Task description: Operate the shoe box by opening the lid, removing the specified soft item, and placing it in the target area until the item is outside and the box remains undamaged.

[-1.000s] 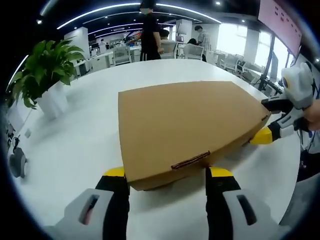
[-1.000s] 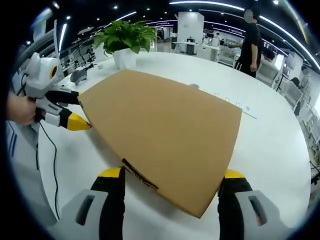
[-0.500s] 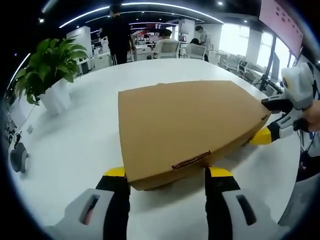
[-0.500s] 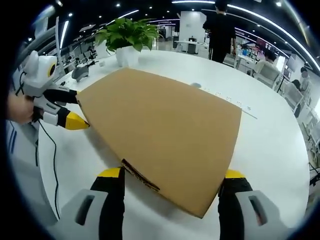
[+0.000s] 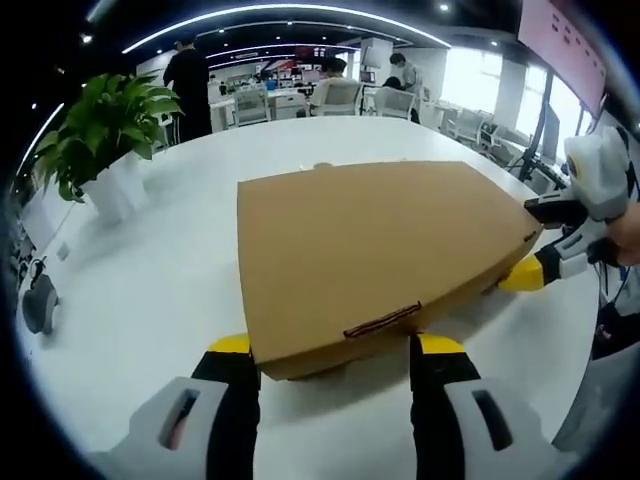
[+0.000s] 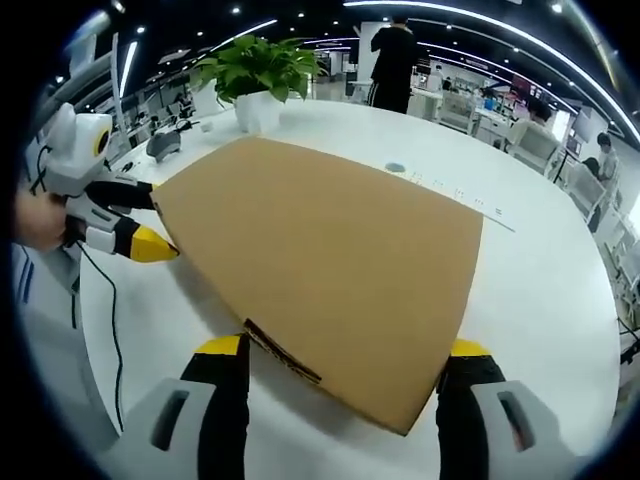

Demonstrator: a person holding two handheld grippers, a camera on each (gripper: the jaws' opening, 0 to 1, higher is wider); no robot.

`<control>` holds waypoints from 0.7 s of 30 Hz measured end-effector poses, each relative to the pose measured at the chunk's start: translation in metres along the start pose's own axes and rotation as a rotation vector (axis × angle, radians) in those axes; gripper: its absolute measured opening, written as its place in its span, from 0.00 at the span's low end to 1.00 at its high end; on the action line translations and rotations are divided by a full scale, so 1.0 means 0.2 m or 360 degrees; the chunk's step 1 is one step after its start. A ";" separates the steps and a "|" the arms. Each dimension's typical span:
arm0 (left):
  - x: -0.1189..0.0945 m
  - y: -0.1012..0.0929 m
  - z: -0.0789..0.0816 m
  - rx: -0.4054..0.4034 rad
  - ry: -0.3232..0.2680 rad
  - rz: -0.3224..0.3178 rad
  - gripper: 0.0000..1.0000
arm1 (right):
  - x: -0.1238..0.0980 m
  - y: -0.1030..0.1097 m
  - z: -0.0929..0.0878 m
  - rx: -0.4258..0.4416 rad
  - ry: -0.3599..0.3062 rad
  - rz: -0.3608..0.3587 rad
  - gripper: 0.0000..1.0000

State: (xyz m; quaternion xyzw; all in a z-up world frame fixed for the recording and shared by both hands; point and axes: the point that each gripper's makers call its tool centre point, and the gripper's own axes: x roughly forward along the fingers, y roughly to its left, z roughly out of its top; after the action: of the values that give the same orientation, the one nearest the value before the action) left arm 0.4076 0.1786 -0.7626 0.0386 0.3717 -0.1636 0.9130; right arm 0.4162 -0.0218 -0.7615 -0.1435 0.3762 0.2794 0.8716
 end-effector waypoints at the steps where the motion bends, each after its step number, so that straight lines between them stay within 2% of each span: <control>1: -0.01 0.00 -0.01 0.0002 0.0002 -0.0001 0.60 | -0.01 0.01 -0.01 0.0001 -0.0004 -0.0002 0.75; 21: -0.12 -0.06 -0.14 -0.0027 -0.0005 0.0018 0.59 | -0.04 0.06 -0.10 -0.0009 -0.0012 0.0007 0.75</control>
State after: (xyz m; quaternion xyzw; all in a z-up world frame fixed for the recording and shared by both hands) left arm 0.3695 0.1791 -0.7658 0.0326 0.3715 -0.1553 0.9148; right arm 0.3929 -0.0248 -0.7689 -0.1441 0.3725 0.2829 0.8721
